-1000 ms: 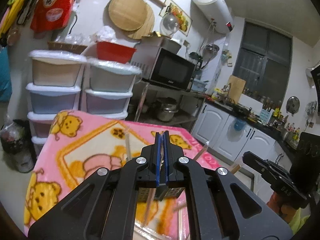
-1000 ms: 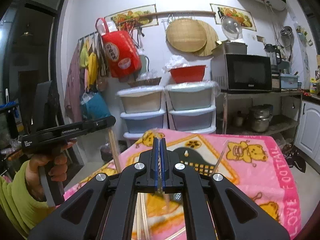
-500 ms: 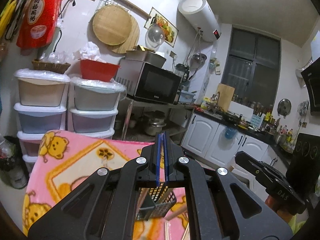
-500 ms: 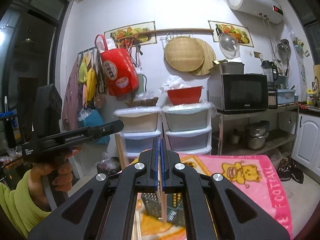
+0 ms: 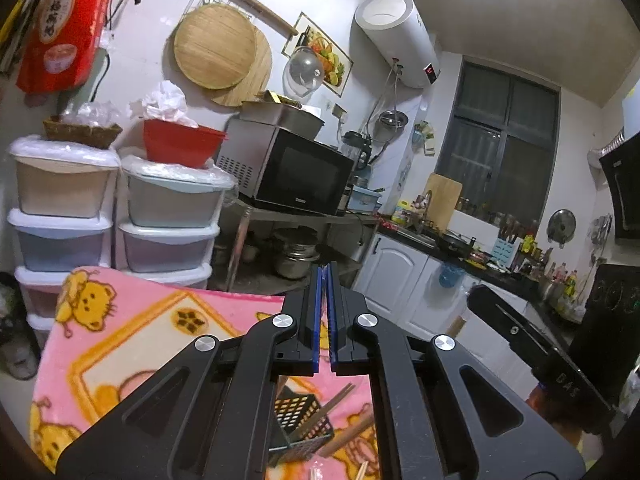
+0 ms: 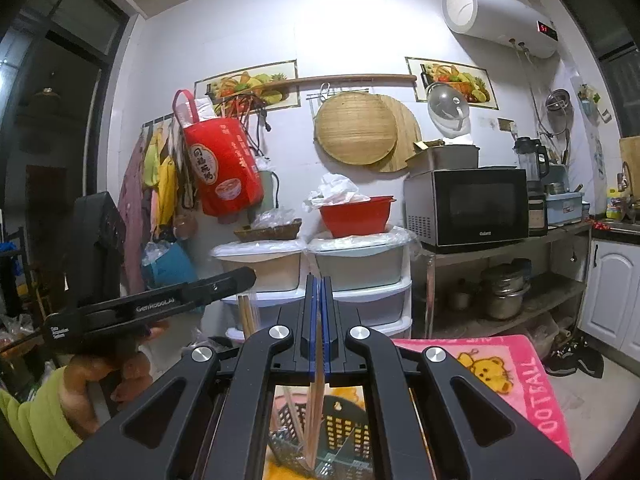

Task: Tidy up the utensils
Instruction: 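Hold both chopsticks upright over the caddy and open both tools to release them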

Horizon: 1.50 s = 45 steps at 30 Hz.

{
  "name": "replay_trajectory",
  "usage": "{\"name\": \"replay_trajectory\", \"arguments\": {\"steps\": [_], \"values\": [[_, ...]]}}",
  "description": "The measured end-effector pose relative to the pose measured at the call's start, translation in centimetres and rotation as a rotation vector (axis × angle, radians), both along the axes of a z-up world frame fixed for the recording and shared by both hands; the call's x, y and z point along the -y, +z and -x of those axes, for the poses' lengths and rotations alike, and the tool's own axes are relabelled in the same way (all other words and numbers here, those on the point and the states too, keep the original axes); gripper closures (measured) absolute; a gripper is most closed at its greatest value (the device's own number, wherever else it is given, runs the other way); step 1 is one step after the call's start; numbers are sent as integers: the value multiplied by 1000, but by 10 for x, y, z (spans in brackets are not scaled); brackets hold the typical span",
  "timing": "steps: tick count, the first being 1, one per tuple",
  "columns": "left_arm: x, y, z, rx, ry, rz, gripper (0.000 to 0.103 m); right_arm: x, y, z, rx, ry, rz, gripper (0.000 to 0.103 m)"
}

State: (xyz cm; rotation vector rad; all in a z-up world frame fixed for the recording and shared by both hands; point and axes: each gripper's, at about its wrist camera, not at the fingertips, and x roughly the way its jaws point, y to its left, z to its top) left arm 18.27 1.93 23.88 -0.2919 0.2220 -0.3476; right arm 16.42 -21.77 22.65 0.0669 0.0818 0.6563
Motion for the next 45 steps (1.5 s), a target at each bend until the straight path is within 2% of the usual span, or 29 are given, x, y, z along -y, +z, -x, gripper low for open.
{"name": "replay_trajectory", "arguments": {"steps": [9, 21, 40, 45], "values": [[10, -6, -22, 0, 16, -14, 102, 1, -8, -25, -34, -28, -8, 101], [18, -35, -52, -58, 18, -13, 102, -5, -28, -47, -79, -31, 0, 101], [23, -83, -61, -150, -1, -34, 102, -21, -66, -71, -170, -51, 52, 100], [23, -90, -59, -169, 5, -47, 102, -19, -74, -75, -189, -65, 62, 92]]}}
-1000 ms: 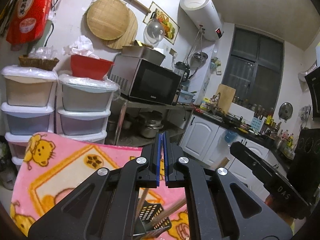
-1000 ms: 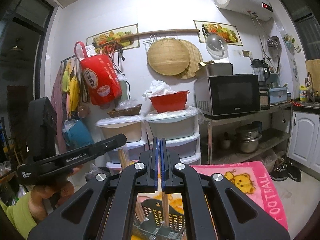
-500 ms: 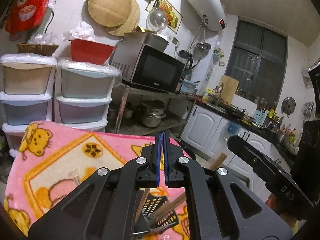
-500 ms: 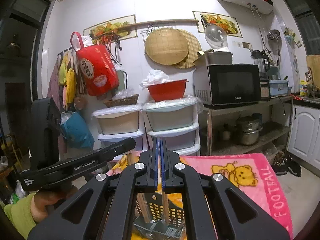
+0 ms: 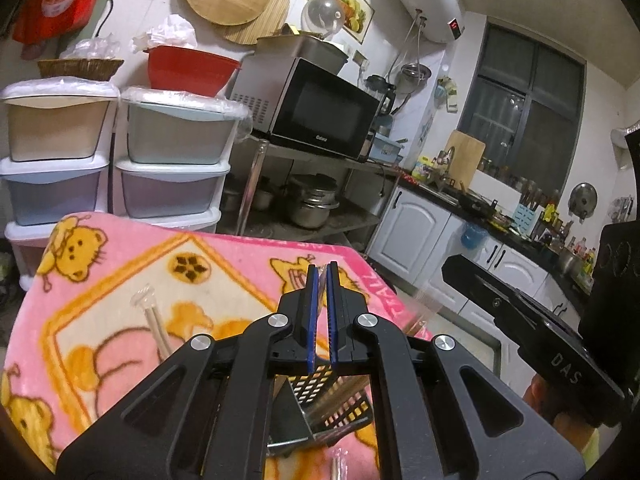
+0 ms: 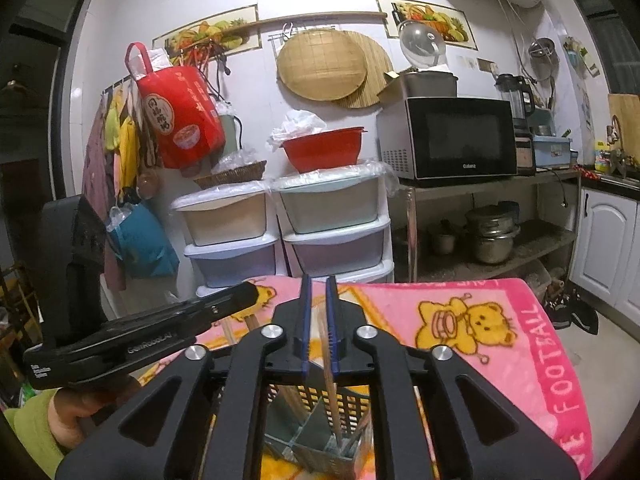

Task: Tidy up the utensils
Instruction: 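Hold both chopsticks upright over the caddy and open both tools to release them, then move the left tool toward the remaining chopsticks while the right tool follows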

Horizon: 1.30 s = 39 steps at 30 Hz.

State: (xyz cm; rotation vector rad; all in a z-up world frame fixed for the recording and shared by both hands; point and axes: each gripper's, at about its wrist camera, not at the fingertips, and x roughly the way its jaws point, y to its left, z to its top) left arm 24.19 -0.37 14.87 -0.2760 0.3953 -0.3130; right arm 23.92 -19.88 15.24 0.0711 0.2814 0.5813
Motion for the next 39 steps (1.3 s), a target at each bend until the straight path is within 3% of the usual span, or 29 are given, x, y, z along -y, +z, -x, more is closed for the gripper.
{"name": "replay_trajectory", "arguments": {"steps": [7, 14, 24, 30, 39], "values": [[-7, -5, 7, -9, 19, 4, 85, 8, -7, 5, -14, -18, -5, 80], [-17, -4, 22, 8, 36, 10, 58, 19, -9, 16, -11, -35, -13, 67], [-24, -3, 49, 32, 52, 15, 23, 25, -14, 36, -7, -43, 4, 58], [-29, -5, 67, 41, 53, 20, 12, 27, -19, 50, -8, -38, 17, 53], [-35, -25, 90, 1, 63, 30, 11, 36, -39, 70, -46, -42, 31, 50]]}}
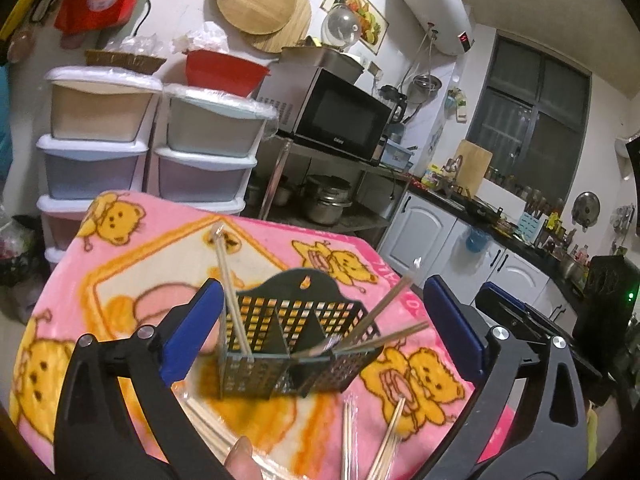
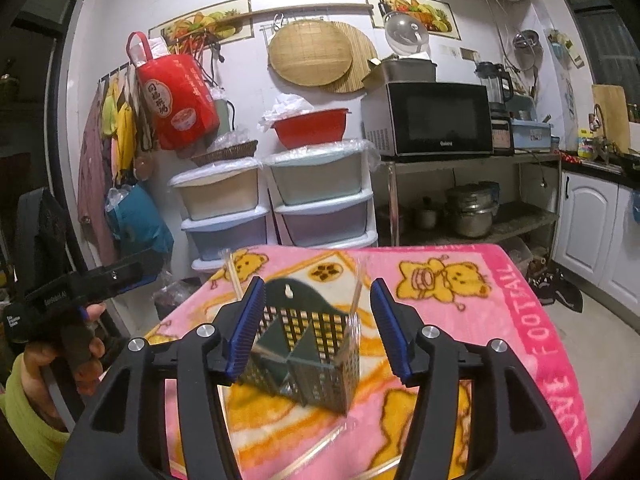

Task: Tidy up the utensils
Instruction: 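Move the left tool toward the remaining chopsticks while the right tool follows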

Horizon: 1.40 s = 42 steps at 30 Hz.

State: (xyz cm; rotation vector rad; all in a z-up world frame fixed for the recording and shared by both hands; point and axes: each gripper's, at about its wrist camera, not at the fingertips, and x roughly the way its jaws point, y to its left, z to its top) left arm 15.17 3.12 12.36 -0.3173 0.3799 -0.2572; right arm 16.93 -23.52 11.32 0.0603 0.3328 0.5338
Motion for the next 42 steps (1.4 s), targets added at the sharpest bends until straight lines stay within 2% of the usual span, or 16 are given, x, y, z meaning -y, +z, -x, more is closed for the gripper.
{"name": "replay_trajectory", "arguments": {"steps": [11, 19, 36, 42], "values": [[-14, -24, 18, -57, 33, -2, 11, 6, -35, 18, -81, 1, 34, 50], [-26, -50, 26, -131, 56, 12, 11, 4, -56, 25, -134, 10, 53, 50], [-43, -97, 39, -261, 88, 17, 11, 3, -85, 32, -217, 12, 94, 50], [-43, -117, 40, -318, 86, -6, 11, 8, -97, 30, -248, 1, 100, 50]]}}
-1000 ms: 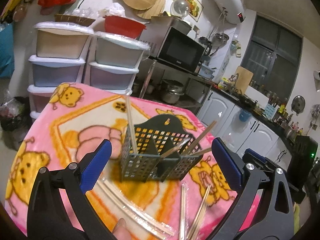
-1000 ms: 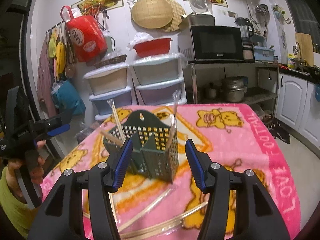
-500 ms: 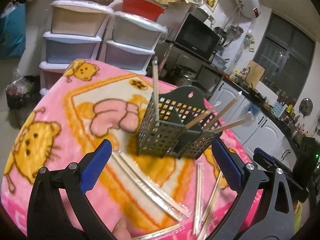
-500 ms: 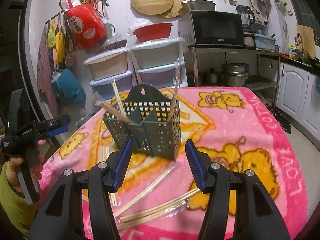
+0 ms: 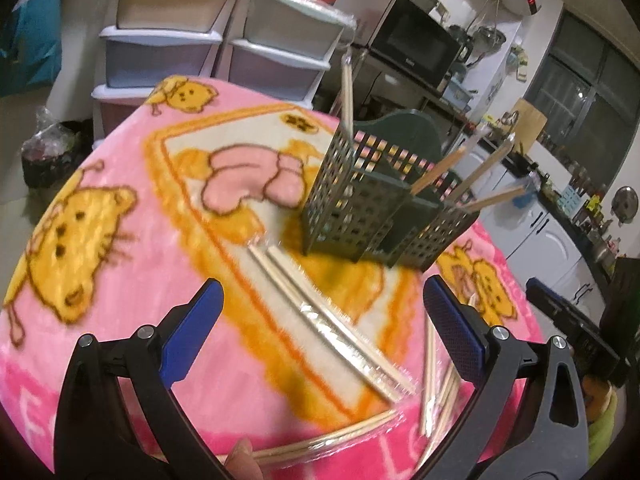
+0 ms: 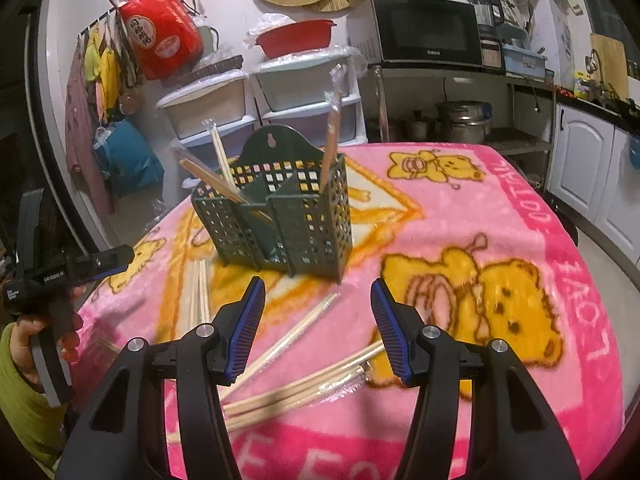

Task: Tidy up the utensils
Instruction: 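Move the left tool toward the remaining chopsticks while the right tool follows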

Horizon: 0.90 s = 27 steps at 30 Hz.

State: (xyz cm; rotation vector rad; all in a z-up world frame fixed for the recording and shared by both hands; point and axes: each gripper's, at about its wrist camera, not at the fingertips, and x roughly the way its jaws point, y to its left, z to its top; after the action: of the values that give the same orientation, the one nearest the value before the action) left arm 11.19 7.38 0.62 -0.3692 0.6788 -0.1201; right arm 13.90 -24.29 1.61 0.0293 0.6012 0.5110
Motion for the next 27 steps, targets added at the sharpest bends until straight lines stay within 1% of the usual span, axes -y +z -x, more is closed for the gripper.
{"name": "replay_trajectory", "arguments": {"steps": [6, 8, 10, 11, 13, 15, 19, 22, 23, 24, 27], "values": [[-2, -13, -9, -50, 5, -46, 11, 9, -11, -5, -27, -34, 7, 50], [-5, -17, -15, -66, 11, -65, 14, 12, -14, -8, -38, -51, 14, 50], [-11, -24, -25, -93, 11, -55, 32, 14, -17, -10, -46, -62, 18, 50], [-14, -28, -32, -116, 11, -48, 36, 15, -18, -11, -49, -67, 19, 50], [-19, -34, -41, -151, 24, -52, 51, 16, -20, -13, -56, -74, 17, 50], [-25, -38, -50, -178, 30, -46, 63, 18, -21, -15, -58, -78, 17, 50], [-34, -44, -70, -214, 50, -47, 70, 21, -24, -18, -64, -86, 15, 50], [-40, -46, -84, -230, 65, -49, 71, 22, -26, -21, -69, -94, 17, 50], [-42, -47, -87, -232, 71, -47, 73, 23, -27, -22, -72, -97, 17, 50], [-42, -47, -89, -235, 72, -48, 78, 25, -28, -24, -77, -103, 16, 50], [-43, -51, -98, -249, 73, -50, 79, 28, -31, -29, -87, -116, 20, 50]]}}
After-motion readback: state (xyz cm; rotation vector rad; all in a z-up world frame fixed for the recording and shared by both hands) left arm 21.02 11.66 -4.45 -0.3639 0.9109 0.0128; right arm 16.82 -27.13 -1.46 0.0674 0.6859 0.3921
